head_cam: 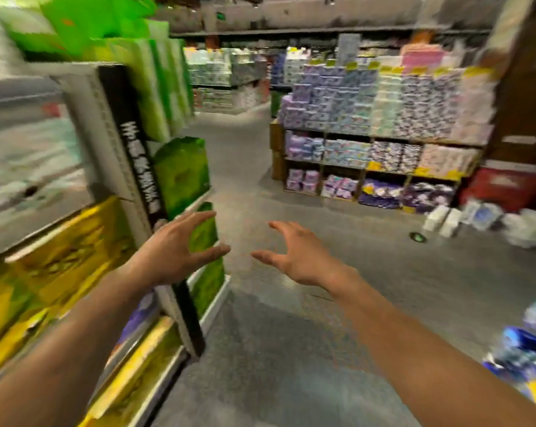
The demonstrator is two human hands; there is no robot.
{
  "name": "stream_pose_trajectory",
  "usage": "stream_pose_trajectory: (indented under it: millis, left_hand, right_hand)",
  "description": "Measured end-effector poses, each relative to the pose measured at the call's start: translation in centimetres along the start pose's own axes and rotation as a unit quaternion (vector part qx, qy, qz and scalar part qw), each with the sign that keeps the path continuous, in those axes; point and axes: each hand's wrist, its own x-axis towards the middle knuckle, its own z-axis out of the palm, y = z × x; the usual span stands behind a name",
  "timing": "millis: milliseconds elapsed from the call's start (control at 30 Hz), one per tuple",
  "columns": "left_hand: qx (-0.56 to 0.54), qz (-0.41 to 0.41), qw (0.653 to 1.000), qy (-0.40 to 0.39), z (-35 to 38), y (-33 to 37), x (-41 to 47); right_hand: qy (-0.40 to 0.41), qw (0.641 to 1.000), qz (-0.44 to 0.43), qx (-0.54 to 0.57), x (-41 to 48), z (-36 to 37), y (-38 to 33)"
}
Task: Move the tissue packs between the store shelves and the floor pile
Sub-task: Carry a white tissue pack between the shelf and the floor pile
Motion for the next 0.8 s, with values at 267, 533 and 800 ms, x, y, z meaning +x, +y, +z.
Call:
stream_pose_trajectory:
  millis: [267, 533, 800]
  left_hand:
    - [-0.042, 0.080, 0.987, -0.130, 12.2, 9.9, 13.0]
    - [-0.097, 0.188, 0.956, -0.204, 21.9, 13.6, 27.9]
    - [-0.118, 0.263, 0.922, -0.258, 27.4, 14.0, 45.3]
  right_hand:
    - [0.017, 0.984, 0.175, -0.002, -1.3, -6.7, 17.6]
    - [0.068, 0.948, 0.309, 0.023, 2.8, -8.0, 28.8]
    - [0.139, 0.900, 0.410, 0.056, 12.8, -11.3, 36.8]
